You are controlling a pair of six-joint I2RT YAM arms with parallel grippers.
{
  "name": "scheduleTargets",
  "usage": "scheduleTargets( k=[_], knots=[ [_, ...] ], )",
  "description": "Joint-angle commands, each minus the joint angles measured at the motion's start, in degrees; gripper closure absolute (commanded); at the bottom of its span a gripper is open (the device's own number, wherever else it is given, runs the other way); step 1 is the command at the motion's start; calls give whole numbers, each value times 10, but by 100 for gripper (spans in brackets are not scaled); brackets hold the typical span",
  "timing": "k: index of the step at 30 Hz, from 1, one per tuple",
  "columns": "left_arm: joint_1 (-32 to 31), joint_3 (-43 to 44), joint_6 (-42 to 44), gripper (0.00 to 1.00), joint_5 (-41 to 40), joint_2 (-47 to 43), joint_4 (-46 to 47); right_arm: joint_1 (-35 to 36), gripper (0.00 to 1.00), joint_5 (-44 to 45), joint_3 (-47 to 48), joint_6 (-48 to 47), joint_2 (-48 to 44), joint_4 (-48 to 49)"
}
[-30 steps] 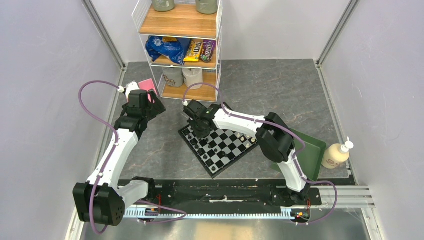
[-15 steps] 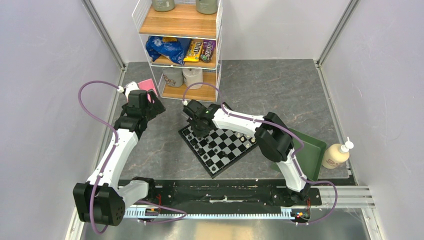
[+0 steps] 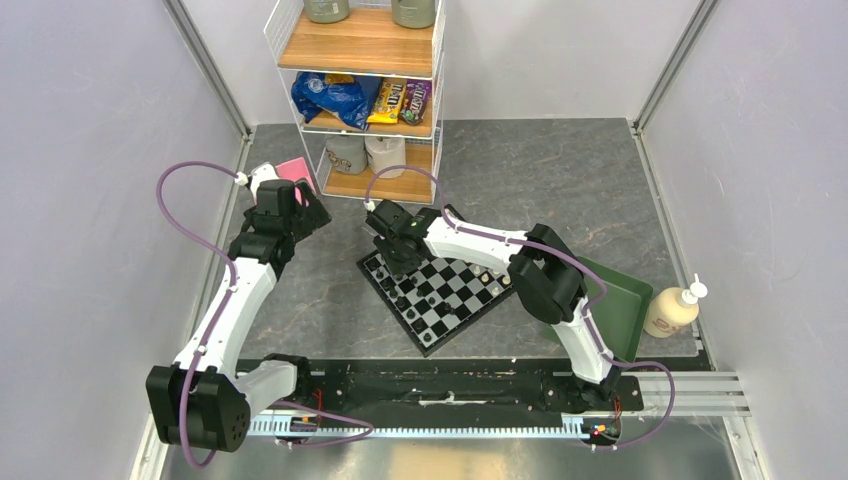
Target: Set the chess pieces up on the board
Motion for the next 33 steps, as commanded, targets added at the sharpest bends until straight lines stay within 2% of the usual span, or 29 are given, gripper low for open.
scheduleTargets(
  k=[1, 6, 12, 22, 33],
  knots=[
    [3, 0, 10, 0, 0, -7, 19, 1, 63, -8, 13, 3, -31, 13],
    [3, -1, 10, 0, 0, -9, 17, -2, 57, 24, 4, -4, -58, 5],
    [4, -1, 8, 0, 2, -8, 19, -12, 55, 35, -34, -2, -90, 6],
    [4, 3, 9, 0, 6, -8, 19, -15, 61, 12, -67, 8, -77, 3],
    [4, 7, 10, 0, 7, -4, 20, -15, 68, 9, -61, 8, -57, 1]
  ],
)
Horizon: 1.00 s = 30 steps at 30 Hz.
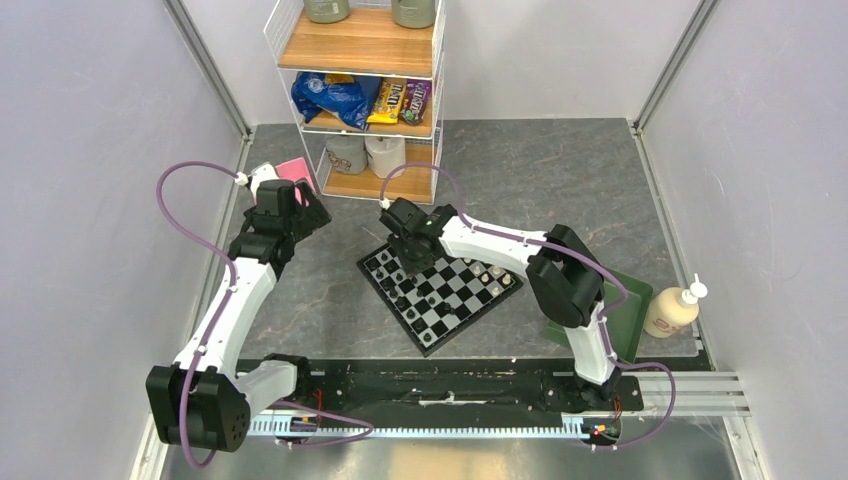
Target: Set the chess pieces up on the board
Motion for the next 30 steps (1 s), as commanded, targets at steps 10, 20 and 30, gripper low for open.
scheduleTargets(
  k=[10, 20, 30],
  knots=[
    [3, 7, 10, 0, 5, -3, 18, 1, 72, -7, 5, 4, 10, 2],
    [3, 2, 9, 0, 4, -6, 19, 1, 66, -9, -6, 6, 1, -1],
    [3, -1, 8, 0, 4, -7, 19, 1, 73, -14, -13, 7, 3, 0]
  ],
)
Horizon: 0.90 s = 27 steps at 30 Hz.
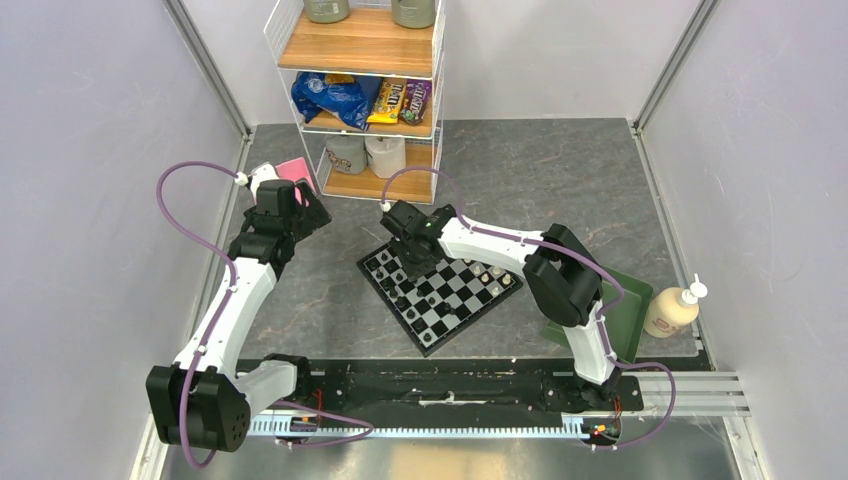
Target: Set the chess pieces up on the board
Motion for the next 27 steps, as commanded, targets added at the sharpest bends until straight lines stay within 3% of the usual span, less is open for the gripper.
scheduleTargets(
  k=[1, 9, 27],
  knots=[
    [3, -1, 8, 0, 4, -7, 20, 1, 74, -6, -5, 5, -8, 3],
    [3, -2, 8, 0, 3, -6, 20, 4, 82, -12, -4, 4, -16, 6],
    [3, -4, 9, 0, 1, -9, 20, 24, 82, 1, 1, 6, -4, 13]
  ],
)
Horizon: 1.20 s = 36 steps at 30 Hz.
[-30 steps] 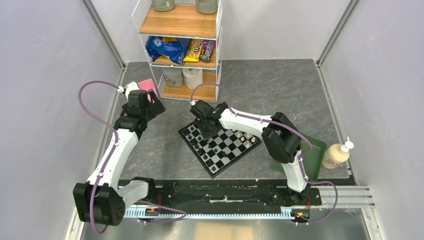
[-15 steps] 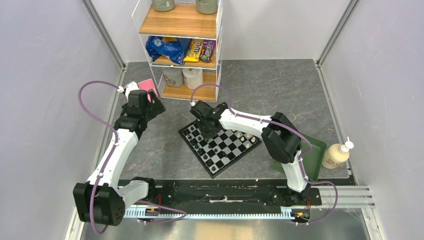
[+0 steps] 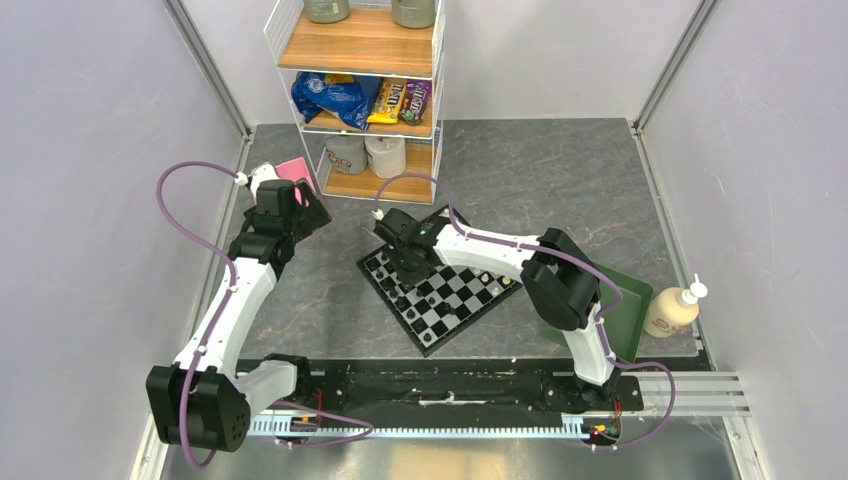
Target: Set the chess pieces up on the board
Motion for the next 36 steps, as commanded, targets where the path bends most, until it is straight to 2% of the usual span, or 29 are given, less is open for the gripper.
scheduleTargets(
  k=[1, 24, 36],
  knots=[
    [3, -3, 9, 0, 1, -9, 20, -1, 82, 10, 4, -1, -3, 11],
    [3, 2, 8, 0, 7, -3, 24, 0, 79, -9, 13, 6, 11, 21],
    [4, 1, 8, 0, 9, -3, 24, 0, 64, 5, 10, -1, -13, 19]
  ],
)
